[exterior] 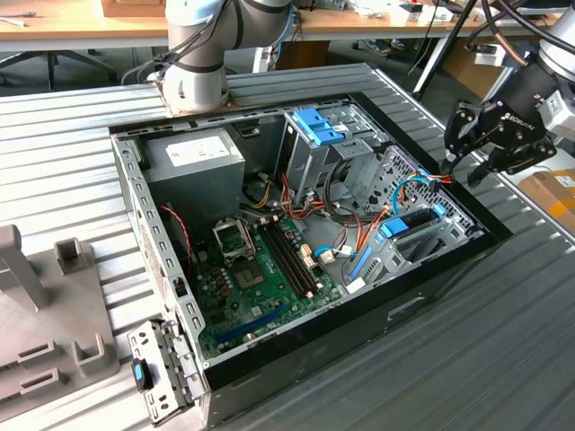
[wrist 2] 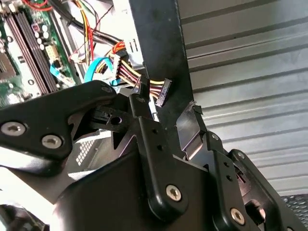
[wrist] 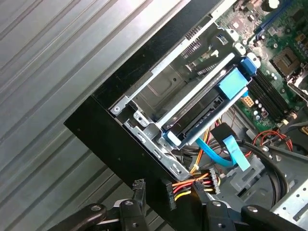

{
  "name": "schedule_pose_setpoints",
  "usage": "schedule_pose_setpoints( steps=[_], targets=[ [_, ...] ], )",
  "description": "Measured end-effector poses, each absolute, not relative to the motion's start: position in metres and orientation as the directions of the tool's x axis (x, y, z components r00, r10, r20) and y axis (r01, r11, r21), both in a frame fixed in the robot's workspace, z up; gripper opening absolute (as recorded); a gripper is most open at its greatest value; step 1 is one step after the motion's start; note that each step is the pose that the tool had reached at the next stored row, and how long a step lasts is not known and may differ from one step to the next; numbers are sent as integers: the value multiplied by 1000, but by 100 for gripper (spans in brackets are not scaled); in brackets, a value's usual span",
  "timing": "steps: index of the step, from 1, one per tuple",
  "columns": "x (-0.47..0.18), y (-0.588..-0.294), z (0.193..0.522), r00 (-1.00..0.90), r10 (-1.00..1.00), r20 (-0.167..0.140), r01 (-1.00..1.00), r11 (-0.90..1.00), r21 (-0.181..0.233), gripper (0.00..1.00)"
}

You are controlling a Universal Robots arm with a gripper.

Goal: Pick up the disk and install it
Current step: 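Insert the first disk wire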

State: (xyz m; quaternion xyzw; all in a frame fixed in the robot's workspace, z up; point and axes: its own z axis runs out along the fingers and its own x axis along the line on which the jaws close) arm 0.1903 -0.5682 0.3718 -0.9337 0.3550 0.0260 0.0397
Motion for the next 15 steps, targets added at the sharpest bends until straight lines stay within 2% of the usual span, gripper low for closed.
schedule_pose_setpoints(
  steps=[6,11,15],
  targets=[
    [190,-569,369,823,-564,-76,-568,-821,-58,50],
    [190,-570,369,833,-543,-111,-553,-825,-113,50],
    [190,-579,369,834,-539,-118,-551,-825,-125,50]
  ],
)
